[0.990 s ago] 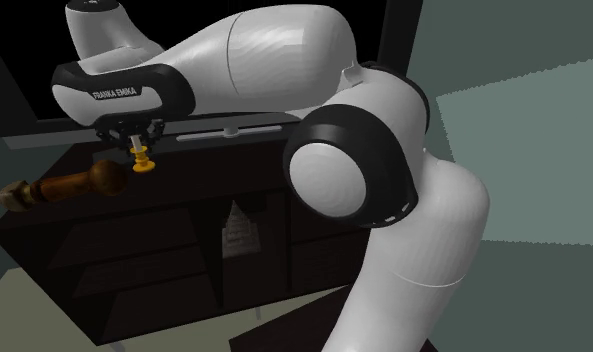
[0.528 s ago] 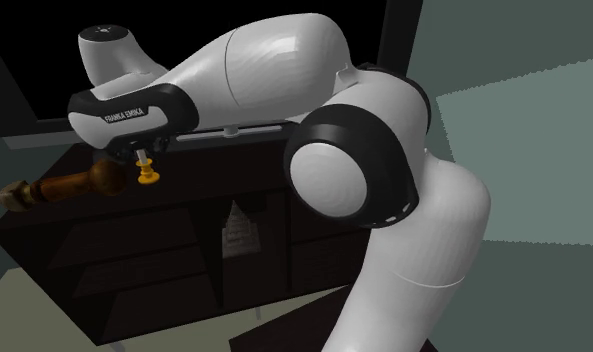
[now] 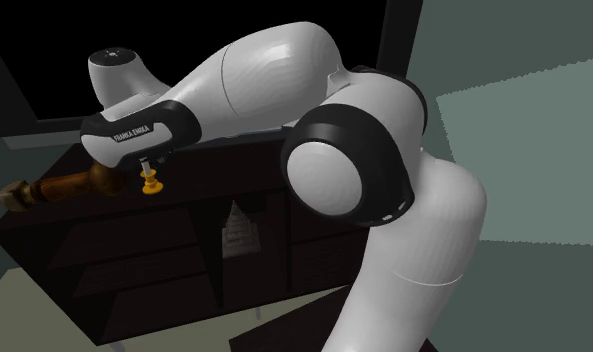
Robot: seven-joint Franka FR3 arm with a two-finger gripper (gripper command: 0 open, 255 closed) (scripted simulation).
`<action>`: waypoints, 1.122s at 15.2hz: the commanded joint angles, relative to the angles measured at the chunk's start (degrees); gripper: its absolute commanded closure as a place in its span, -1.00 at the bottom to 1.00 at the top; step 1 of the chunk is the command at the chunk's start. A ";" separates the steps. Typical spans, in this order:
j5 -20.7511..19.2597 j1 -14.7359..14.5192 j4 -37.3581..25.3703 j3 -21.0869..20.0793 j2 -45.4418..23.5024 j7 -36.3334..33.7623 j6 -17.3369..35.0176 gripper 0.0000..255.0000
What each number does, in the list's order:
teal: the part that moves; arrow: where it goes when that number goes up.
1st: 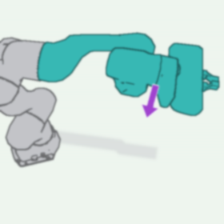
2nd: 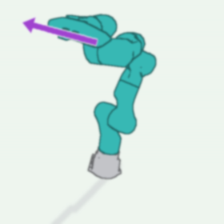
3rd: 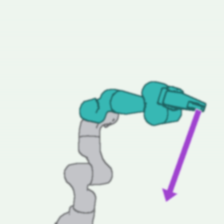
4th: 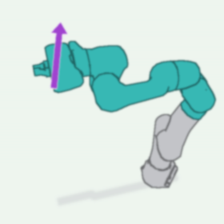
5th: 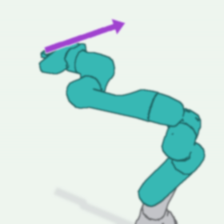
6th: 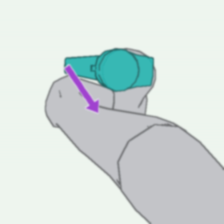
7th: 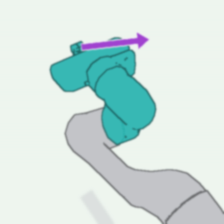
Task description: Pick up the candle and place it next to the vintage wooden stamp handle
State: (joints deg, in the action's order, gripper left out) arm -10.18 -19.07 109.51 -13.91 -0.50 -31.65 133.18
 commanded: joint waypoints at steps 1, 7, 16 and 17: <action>-0.01 0.00 0.21 0.00 0.06 -0.03 0.17 1.00; -0.01 0.00 0.21 0.00 0.06 -0.03 0.17 -1.00; 1.90 -0.22 -1.39 -0.15 4.43 1.19 -5.59 -1.00; 1.90 -0.22 -1.39 -0.14 4.43 1.19 -5.59 -1.00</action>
State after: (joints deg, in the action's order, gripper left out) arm -8.49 -19.30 108.52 -14.08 3.64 -30.67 128.33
